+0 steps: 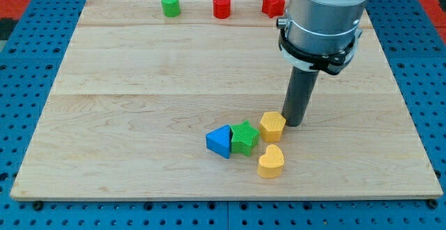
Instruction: Place the yellow hexagon below to the red circle
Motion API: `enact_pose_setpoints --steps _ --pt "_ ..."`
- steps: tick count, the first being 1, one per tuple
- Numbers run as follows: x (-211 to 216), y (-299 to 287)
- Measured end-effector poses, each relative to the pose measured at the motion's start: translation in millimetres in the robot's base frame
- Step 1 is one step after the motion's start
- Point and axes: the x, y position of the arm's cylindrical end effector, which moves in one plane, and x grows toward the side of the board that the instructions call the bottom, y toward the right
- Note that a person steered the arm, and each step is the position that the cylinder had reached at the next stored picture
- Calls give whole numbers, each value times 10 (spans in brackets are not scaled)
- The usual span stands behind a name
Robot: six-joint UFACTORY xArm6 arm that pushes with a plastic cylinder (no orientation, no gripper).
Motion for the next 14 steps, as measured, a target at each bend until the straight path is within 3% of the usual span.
enact_pose_setpoints --steps 3,5,6,9,11,14 --pt "292 0" --pt "291 -888" --pt "107 -1094" --pt "-41 -286" --pt "-628 -71" --pt "-827 -973"
